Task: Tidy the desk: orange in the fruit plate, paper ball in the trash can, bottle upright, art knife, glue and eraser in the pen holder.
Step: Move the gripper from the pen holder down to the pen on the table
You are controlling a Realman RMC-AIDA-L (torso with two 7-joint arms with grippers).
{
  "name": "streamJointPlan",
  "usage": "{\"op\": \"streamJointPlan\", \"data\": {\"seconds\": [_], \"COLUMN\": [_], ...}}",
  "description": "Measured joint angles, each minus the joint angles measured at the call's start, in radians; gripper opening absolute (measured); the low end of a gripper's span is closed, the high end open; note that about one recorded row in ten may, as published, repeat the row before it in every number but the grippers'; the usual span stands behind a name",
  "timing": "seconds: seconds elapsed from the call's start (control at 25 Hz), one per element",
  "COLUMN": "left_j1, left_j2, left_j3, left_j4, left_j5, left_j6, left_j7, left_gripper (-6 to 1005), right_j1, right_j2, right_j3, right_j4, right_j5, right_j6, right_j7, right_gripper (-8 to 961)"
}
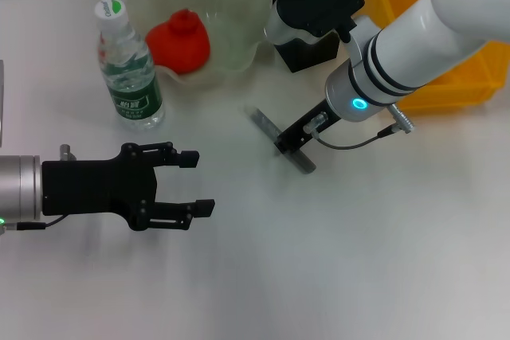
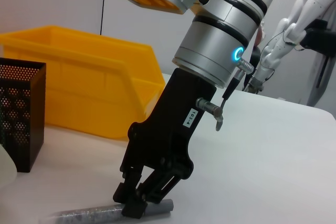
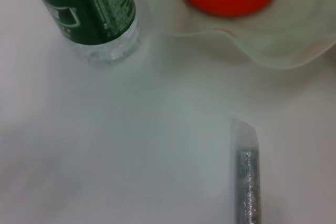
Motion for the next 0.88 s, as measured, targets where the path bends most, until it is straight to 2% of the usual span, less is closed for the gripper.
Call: {"op": "streamJointPlan", "data": {"seconds": [0.68, 0.88], "left_j1": [-0.006, -0.006], "left_j2": [-0.001, -0.001], "left_j3": [0.000, 0.000], "left_j4": [0.000, 0.002], "left_j5": [0.000, 0.000], "left_j6": [-0.003, -0.003], "left_j7": [0.001, -0.002], "left_gripper": [813, 813], "right_j1": [0.004, 0.006], "right_j2": [0.000, -0.002], "right_j3": [0.001, 0.003], "right_j4": [0.005, 0.004], "right_j5": [0.000, 0.000], "right_j6": [-0.012, -0.023], "right_j7": [0.000, -0.001], "right_gripper": [218, 151]}}
